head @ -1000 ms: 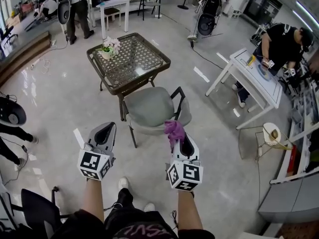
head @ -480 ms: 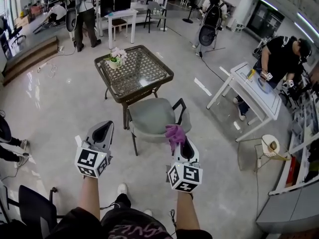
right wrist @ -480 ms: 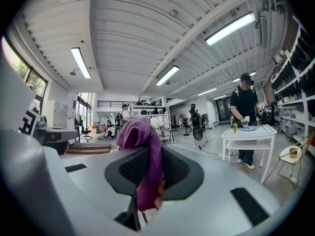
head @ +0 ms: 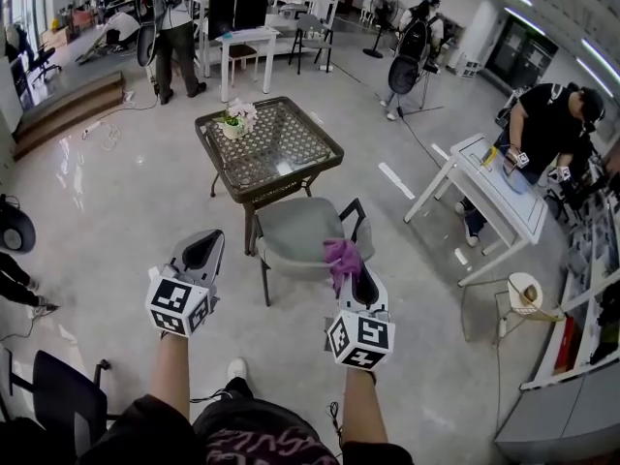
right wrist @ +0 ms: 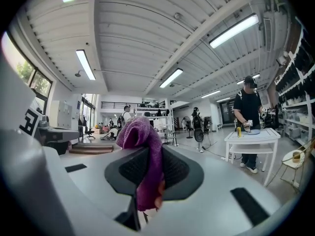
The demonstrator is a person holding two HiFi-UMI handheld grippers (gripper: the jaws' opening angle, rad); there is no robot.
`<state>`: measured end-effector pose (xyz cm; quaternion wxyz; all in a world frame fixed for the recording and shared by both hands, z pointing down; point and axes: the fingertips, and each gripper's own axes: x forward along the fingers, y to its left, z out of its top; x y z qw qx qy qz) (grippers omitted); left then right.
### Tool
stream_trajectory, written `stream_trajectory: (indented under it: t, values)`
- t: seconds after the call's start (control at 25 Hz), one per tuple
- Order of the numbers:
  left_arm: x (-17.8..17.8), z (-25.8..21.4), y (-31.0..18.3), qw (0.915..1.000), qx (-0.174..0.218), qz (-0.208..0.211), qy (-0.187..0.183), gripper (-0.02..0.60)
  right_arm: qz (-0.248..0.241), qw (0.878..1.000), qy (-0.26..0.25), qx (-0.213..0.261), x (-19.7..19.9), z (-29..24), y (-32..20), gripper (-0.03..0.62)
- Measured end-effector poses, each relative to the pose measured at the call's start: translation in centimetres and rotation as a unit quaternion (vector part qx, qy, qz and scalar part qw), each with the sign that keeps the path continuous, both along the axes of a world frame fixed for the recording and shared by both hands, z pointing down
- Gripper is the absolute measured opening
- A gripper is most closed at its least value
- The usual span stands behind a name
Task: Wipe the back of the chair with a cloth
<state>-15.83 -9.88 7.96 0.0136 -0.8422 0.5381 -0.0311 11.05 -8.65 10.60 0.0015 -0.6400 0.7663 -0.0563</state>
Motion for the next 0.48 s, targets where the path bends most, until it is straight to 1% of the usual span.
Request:
stream_trajectory:
  t: [0.16,0.36,0.48]
  values:
    - [-0.5,-0.4,0.6,0.9999,0.005,-0.002,-0.01,0.009,-0.002,1.0,0.001,0.004,-0.4,-0.3,0.5,0.077]
    - [-0.9,-0.9,1.3,0.9996,0.023,-0.004,-0.015,0.009,-0.004,1.0,0.003,0.004,-0.6,0.2,0.7,0.077]
    - [-0.7,-0.9,1.2,0.9995,0.024,-0.004,-0.02,0.009,-0.006,1.0,0.007,0.004,-0.6,0.4,0.6,0.077]
